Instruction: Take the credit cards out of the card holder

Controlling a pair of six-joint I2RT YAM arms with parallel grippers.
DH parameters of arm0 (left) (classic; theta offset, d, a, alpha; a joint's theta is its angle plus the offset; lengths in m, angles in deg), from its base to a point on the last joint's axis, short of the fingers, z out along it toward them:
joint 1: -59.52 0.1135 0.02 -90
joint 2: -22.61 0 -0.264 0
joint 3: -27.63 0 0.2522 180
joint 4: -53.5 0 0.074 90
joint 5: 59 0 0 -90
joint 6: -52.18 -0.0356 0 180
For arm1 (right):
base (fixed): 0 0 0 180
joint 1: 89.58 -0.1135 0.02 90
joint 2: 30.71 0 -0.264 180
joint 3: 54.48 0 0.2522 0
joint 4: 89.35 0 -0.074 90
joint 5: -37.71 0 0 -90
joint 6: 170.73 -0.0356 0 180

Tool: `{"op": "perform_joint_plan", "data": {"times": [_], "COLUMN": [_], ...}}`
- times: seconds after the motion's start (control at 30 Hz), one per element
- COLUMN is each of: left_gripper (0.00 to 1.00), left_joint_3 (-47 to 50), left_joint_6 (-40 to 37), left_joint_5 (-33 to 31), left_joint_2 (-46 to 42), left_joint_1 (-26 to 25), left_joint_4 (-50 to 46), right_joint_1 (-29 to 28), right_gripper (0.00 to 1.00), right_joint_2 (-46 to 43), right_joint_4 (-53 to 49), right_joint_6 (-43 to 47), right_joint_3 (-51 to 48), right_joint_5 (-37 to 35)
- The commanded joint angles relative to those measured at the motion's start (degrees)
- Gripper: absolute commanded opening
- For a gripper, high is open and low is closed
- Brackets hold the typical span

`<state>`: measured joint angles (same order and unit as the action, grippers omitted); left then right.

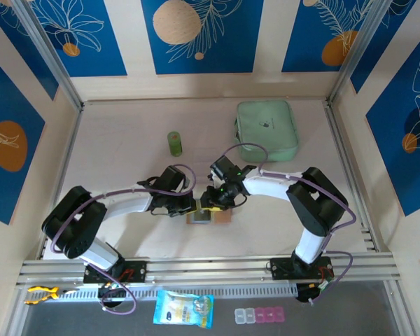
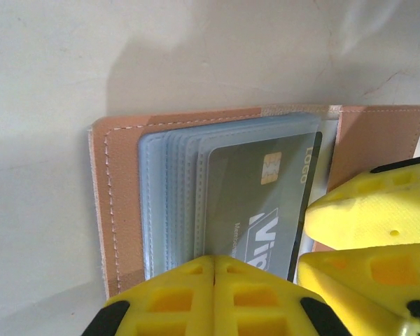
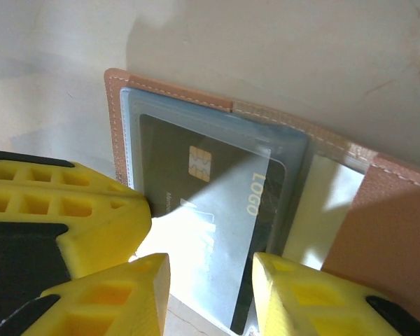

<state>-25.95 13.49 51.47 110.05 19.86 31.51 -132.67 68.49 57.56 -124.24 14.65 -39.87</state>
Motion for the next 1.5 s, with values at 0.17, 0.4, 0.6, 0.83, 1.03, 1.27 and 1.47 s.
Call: {"op": "perform_joint_plan", "data": {"times": [0.17, 0.4, 0.6, 0.83, 1.03, 1.27, 1.47], "left_gripper": [0.00, 0.00, 0.00, 0.00, 0.00, 0.00, 0.00], "left_joint_3": [0.2, 0.4, 1.1, 2.0, 2.5, 2.5, 2.5], "left_joint_6": [-0.4, -1.4, -1.3, -1.5, -1.4, -1.2, -1.2], "left_joint_5": [-2.1, -3.4, -3.0, -4.1, -3.7, -3.3, -3.3], "left_joint_2": [-2.3, -2.6, -0.1, -0.9, -0.5, -0.1, -0.2], "left_joint_1": [-0.4, -0.5, -0.4, -0.4, -0.4, -0.4, -0.4], "left_joint_4": [-2.6, -3.6, -2.6, -4.2, -3.9, -3.1, -3.3], "right_joint_1": [0.3, 0.4, 0.4, 0.4, 0.4, 0.3, 0.3], "right_gripper": [0.33, 0.30, 0.30, 0.30, 0.29, 0.28, 0.29], "right_joint_2": [-0.4, 0.6, -1.2, -2.8, -4.1, -1.6, 0.0], "right_joint_4": [0.1, -0.2, -1.7, -2.0, -0.2, 1.0, 1.6], "right_joint_6": [-0.4, -0.4, -0.5, -1.2, -2.0, -1.9, -1.9], "right_joint_3": [-1.8, -1.4, -1.2, -1.3, -2.2, -1.9, -1.9], "right_joint_5": [1.7, 1.9, 0.1, -0.4, 0.3, 2.8, 2.9]}}
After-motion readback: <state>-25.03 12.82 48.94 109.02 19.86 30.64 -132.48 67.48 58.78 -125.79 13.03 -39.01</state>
